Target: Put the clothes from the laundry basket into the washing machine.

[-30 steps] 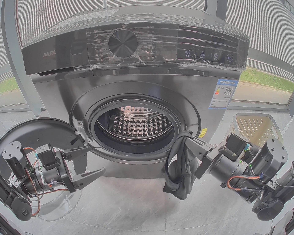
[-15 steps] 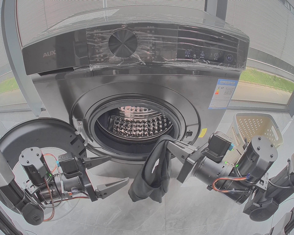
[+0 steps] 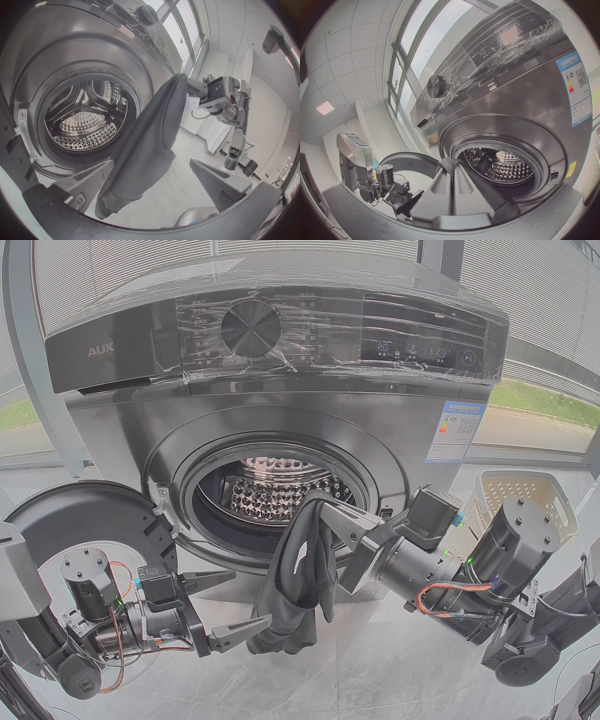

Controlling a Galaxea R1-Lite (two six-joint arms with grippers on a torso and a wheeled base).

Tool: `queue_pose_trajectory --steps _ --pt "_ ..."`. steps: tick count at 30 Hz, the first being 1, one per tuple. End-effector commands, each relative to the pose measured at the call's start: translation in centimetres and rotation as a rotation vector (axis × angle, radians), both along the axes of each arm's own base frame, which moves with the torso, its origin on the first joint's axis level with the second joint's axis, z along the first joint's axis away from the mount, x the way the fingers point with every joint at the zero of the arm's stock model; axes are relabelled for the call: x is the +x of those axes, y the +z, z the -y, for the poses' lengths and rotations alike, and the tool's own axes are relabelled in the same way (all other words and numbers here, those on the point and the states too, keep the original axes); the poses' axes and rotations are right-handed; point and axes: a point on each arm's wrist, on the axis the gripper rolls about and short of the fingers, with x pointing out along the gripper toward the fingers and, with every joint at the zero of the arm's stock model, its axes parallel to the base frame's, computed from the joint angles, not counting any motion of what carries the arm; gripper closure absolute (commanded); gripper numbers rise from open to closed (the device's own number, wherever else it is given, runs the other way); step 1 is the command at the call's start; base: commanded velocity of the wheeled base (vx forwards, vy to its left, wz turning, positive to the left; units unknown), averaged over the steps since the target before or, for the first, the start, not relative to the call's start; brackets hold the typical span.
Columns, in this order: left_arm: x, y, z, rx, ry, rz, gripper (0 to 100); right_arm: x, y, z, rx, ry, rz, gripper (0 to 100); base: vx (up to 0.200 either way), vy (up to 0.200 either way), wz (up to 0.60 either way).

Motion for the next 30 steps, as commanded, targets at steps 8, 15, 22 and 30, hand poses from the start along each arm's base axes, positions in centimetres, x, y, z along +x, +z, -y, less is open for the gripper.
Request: queue_pose_trajectory --steps 8,15,22,30 --pt "1.9 -2.6 0.9 0.07 -0.011 -0.022 0 0.2 -0.3 -1.3 0.003 0.033 0.003 100 0.0 0.0 0.0" --pt "4.3 -4.0 1.9 0.082 0.048 -0.024 0 0.2 -0.3 -1.4 0.003 0.033 0.003 100 0.0 0.0 0.0" --pt "6.0 -5.6 3.3 0.092 0.055 -0.036 0 0.1 -0.2 -1.5 0.01 0.034 0.008 100 0.0 0.0 0.0" --pt "8.1 -7.7 4.3 0.107 0.093 -0.039 0 -0.6 -0.3 -1.9 0.006 0.058 0.003 100 0.0 0.0 0.0"
